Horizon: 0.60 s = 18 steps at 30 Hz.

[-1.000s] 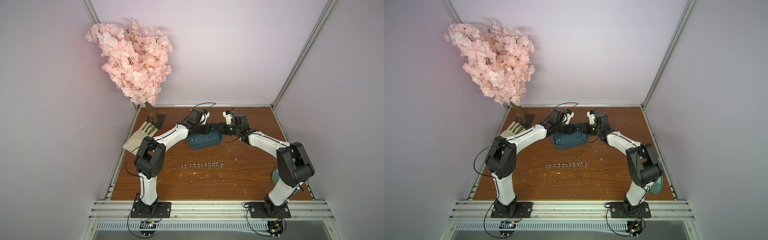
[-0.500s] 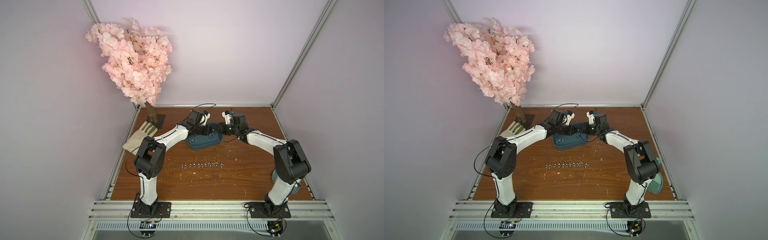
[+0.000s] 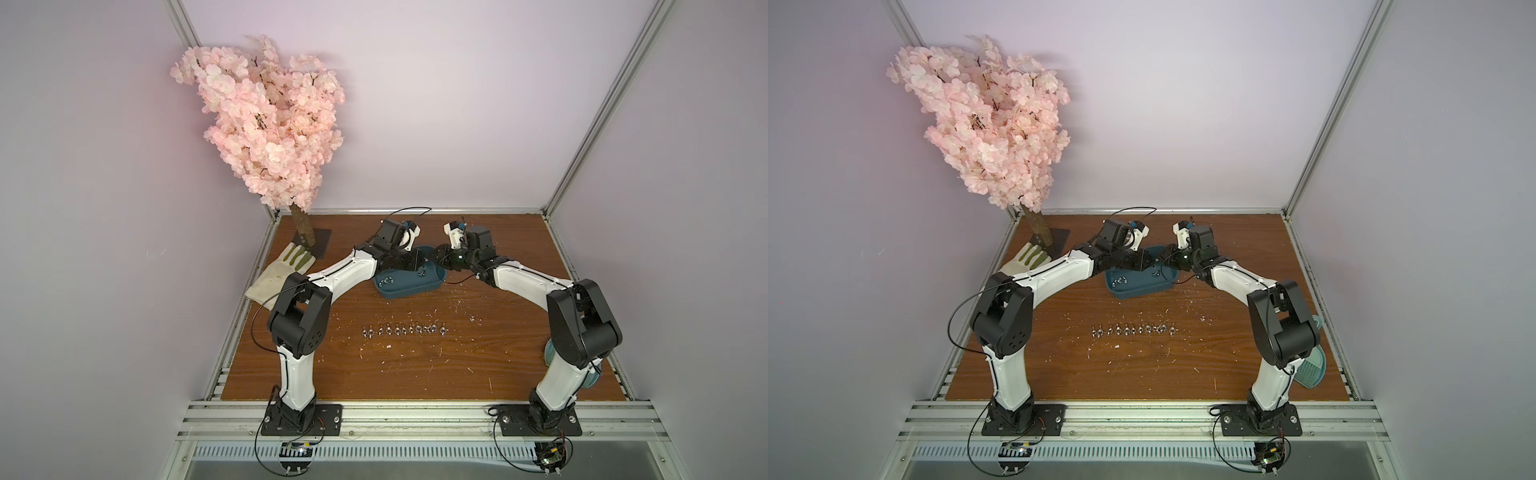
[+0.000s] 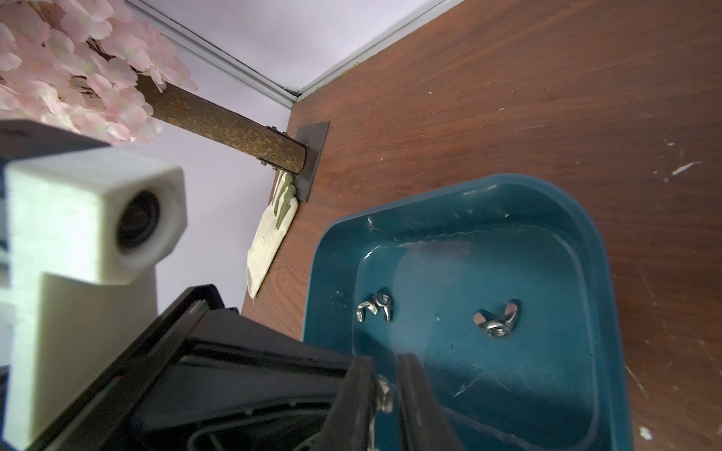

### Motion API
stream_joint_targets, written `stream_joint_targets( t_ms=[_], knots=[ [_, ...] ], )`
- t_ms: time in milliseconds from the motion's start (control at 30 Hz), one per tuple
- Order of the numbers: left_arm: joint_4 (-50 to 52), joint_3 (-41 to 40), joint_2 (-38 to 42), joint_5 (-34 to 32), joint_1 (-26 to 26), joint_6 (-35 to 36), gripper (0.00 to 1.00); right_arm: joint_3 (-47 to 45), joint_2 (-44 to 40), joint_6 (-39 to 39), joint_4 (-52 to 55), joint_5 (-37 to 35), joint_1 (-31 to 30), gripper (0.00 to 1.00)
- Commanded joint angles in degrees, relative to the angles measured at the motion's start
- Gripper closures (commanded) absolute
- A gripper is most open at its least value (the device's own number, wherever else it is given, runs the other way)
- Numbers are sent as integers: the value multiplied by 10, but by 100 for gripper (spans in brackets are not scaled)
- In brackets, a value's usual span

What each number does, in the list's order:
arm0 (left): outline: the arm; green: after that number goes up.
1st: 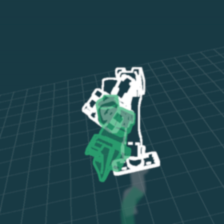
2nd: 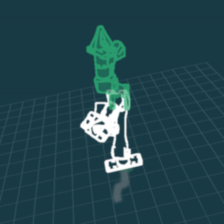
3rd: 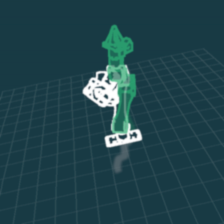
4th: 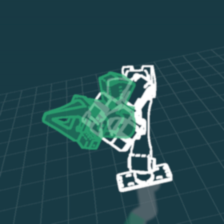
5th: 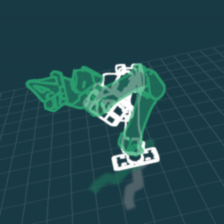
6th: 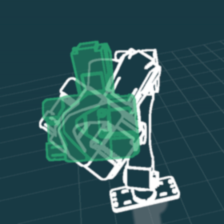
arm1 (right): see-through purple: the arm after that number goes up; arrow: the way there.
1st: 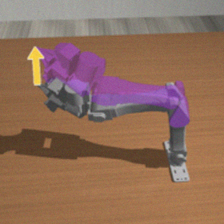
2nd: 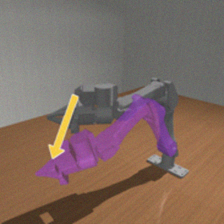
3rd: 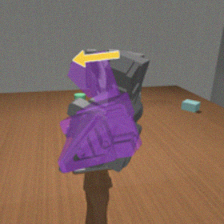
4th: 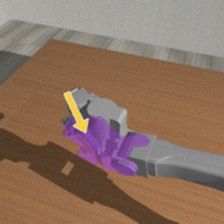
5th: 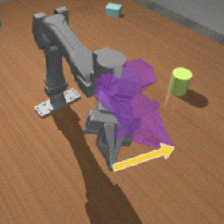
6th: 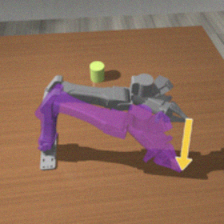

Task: Take out the wing nut from the storage box
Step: Pick up the wing nut from the storage box.

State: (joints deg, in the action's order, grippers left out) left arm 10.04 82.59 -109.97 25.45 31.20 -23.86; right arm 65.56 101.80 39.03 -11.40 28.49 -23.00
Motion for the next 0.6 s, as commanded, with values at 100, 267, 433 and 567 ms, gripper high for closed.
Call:
stream_joint_targets(
  t_ms=[100,267,433,567],
  knots=[
    [-10,3,18,6,7,-3,91,-6,2,10,-24,21,0,82],
    [-10,3,20,3,7,-3,91,-7,5,11,-18,20,-1,83],
    [-11,3,20,5,6,-3,91,-6,6,9,-10,17,-1,83],
    [-13,1,20,7,6,-4,91,-3,12,12,-17,33,-2,84]
  ],
)
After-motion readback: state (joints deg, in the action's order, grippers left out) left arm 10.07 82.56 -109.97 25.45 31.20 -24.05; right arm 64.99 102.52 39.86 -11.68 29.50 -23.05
